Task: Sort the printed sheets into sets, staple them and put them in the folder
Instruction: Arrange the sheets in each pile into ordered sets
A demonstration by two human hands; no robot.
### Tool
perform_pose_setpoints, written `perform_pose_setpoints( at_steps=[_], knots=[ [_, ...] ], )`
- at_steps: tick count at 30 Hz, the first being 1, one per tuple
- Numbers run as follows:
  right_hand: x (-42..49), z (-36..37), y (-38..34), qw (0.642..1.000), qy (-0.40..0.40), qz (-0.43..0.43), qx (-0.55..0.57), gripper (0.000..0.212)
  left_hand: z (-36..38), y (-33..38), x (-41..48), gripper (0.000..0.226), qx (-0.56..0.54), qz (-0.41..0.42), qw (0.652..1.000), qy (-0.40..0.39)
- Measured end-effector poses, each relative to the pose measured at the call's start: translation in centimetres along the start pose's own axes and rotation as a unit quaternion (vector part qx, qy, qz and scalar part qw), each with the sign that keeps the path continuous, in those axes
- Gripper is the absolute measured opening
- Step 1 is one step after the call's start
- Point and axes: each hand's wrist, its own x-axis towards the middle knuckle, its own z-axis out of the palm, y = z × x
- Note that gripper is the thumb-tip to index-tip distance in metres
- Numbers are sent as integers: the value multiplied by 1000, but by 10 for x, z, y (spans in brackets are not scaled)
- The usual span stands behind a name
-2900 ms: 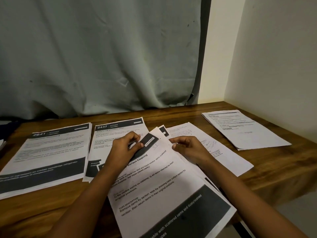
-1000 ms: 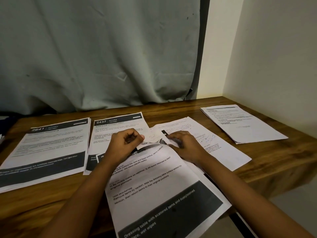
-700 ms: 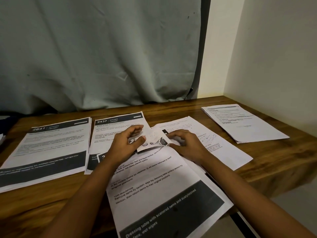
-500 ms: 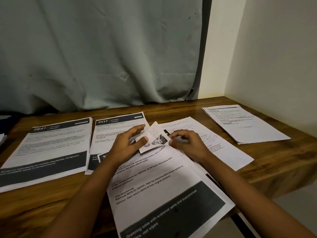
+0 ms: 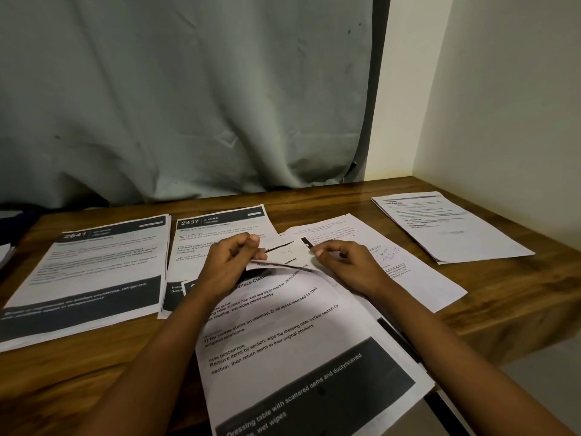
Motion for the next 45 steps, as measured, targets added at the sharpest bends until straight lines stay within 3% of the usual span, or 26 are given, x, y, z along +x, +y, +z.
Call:
perform_pose_setpoints(
  at_steps=[7,10,13,15,17,22,26,29,34,38,41,45],
  knots=[
    [0,-1,2,998,6,39,-47,27,-2,-1,3,8,58,27,998,-23],
    [4,-14,2,990,103,76,-50,24,-1,0,3,12,69,38,996,-33],
    [14,-40,7,943,183,139,-240,37,0,3,1,21,71,32,997,-29],
    [16,-57,6,894,148,227,-356,54,0,3,0,30,72,24,997,-24],
    [15,-71,0,863,89,314,-386,68,0,4,-2,44,67,13,998,-17],
    [23,-89,7,840,26,357,-408,76,1,7,-4,59,46,-19,999,-3],
    [29,-95,8,849,7,377,-370,86,-1,8,-6,34,-5,16,999,-40],
    [31,-100,-1,870,24,350,-346,66,-1,7,-5,23,-7,18,999,-32],
    [35,-127,-25,911,184,212,-303,32,-2,7,-4,24,-35,15,999,10],
    [31,-164,-66,928,305,65,-203,29,-2,9,-5,18,-71,-2,996,46],
    [32,-180,-84,938,301,35,-171,30,-2,12,-5,17,-76,0,995,59],
    [28,-176,-94,967,195,86,-141,32,-1,13,-5,15,-77,-8,994,73]
  ],
)
